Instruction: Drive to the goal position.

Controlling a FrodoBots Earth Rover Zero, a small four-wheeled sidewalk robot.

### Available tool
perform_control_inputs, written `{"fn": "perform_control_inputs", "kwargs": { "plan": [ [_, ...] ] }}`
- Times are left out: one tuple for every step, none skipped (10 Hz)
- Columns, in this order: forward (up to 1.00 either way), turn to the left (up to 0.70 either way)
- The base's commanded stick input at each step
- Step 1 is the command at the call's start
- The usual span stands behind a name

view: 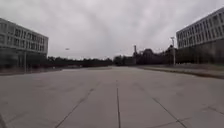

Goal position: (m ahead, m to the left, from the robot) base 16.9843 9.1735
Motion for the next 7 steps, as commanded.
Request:
{"fn": "perform_control_inputs", "kwargs": {
  "plan": [
    [1.00,0.00],
    [1.00,0.00],
    [1.00,0.00],
    [1.00,0.00],
    [1.00,0.00],
    [1.00,0.00],
    [1.00,0.00]
  ]
}}
